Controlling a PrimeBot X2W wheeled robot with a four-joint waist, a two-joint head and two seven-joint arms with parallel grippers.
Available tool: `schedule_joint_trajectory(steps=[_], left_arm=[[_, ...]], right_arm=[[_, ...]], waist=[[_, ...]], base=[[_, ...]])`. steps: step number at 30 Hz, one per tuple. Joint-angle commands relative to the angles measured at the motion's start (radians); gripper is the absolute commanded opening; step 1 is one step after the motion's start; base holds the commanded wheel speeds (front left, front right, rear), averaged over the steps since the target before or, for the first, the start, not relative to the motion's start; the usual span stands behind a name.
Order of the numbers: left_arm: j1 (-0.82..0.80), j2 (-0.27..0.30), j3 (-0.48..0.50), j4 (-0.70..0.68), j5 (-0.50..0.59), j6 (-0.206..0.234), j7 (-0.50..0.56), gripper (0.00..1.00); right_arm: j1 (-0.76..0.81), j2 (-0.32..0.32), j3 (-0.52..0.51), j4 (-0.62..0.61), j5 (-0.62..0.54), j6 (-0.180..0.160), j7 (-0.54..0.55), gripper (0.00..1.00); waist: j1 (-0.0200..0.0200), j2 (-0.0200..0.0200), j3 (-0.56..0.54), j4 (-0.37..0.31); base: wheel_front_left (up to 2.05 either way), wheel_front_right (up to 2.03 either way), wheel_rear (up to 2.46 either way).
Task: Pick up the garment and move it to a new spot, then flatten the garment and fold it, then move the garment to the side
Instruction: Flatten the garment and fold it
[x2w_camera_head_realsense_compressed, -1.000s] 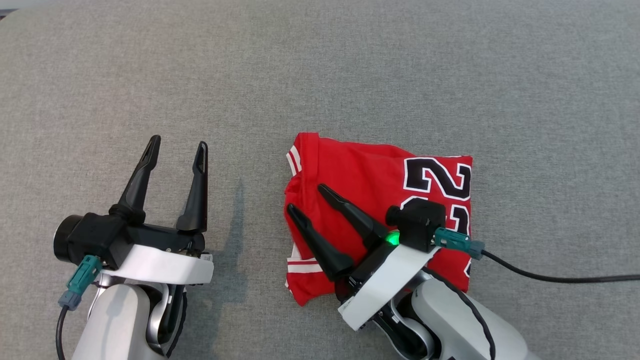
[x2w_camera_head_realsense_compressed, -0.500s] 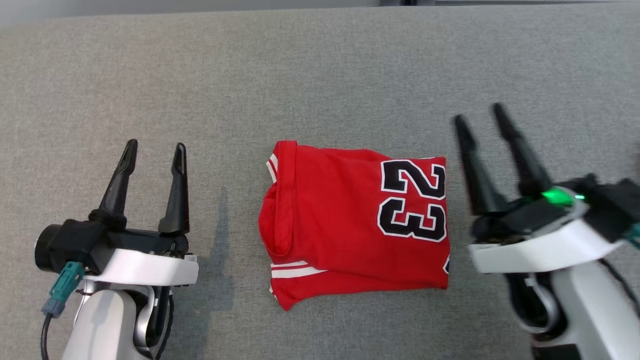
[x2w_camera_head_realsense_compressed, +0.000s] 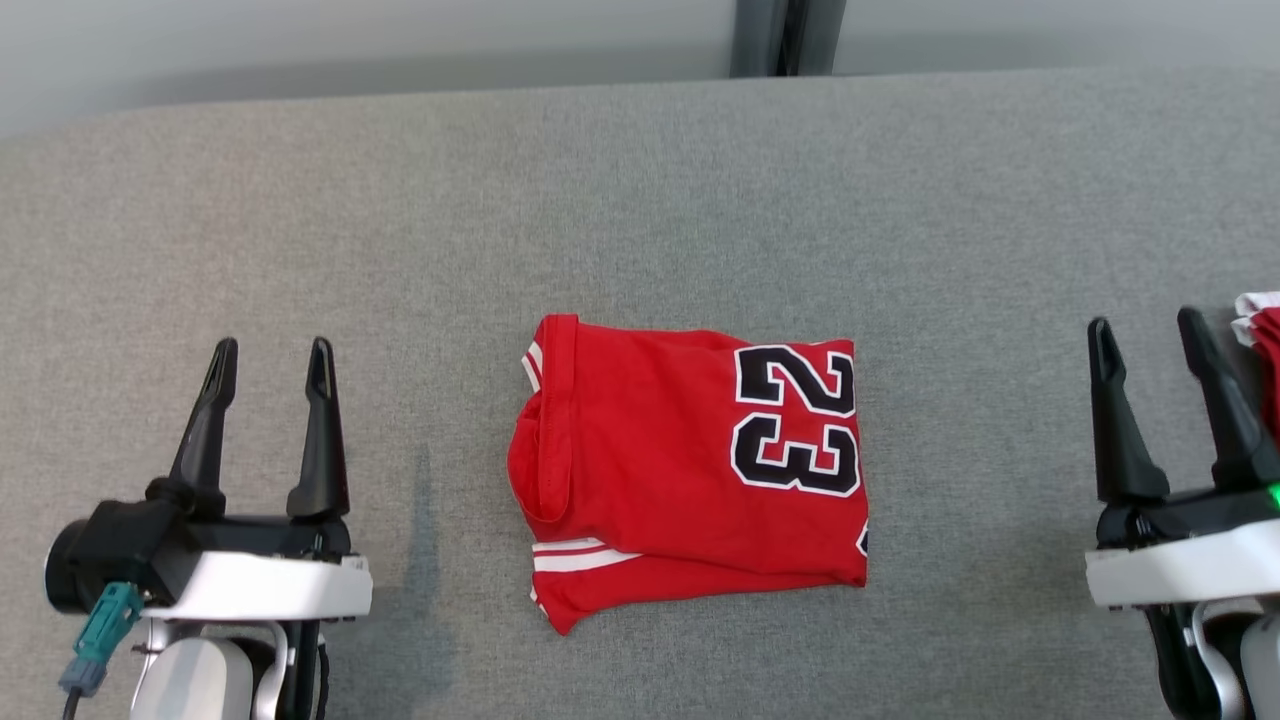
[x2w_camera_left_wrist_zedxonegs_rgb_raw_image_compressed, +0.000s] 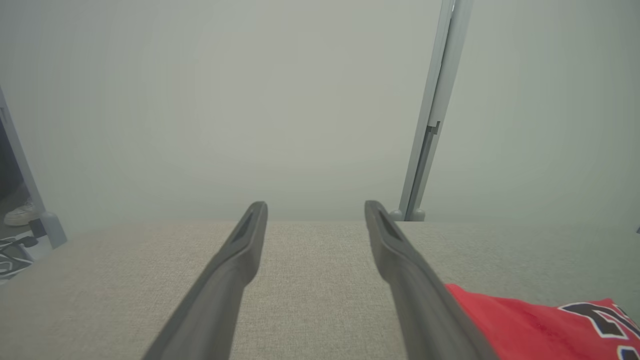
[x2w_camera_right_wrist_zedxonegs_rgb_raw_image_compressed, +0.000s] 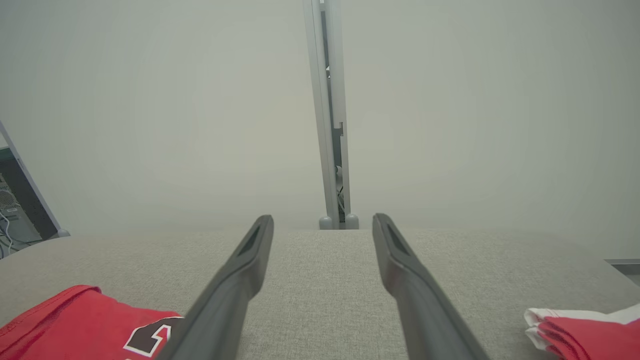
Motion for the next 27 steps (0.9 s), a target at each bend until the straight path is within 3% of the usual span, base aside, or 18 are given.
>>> schedule_joint_trajectory(steps=[1, 15, 21, 27], left_arm=[[0.015, 0.003, 0.006, -0.005, -0.009, 0.003, -0.004, 1.00], [0.115, 0.015, -0.010, 0.017, -0.016, -0.014, 0.001, 1.00], [0.138, 0.051, -0.025, 0.028, -0.001, -0.034, 0.014, 1.00], [0.167, 0.068, -0.025, 0.037, 0.009, -0.016, 0.039, 1.00]], right_arm=[[0.019, -0.001, -0.007, 0.005, -0.007, 0.000, 0.004, 1.00], [0.125, 0.013, -0.003, 0.077, -0.039, 0.000, 0.015, 1.00], [0.153, 0.014, -0.002, 0.089, -0.040, 0.000, 0.029, 1.00], [0.178, 0.024, -0.005, 0.098, -0.044, 0.000, 0.046, 1.00]], waist=[[0.0000, 0.0000, -0.026, -0.003], [0.0000, 0.0000, -0.177, 0.002], [0.0000, 0.0000, -0.226, 0.008], [0.0000, 0.0000, -0.261, 0.003]], base=[[0.00, 0.00, 0.00], [0.00, 0.00, 0.00], [0.00, 0.00, 0.00], [0.00, 0.00, 0.00]])
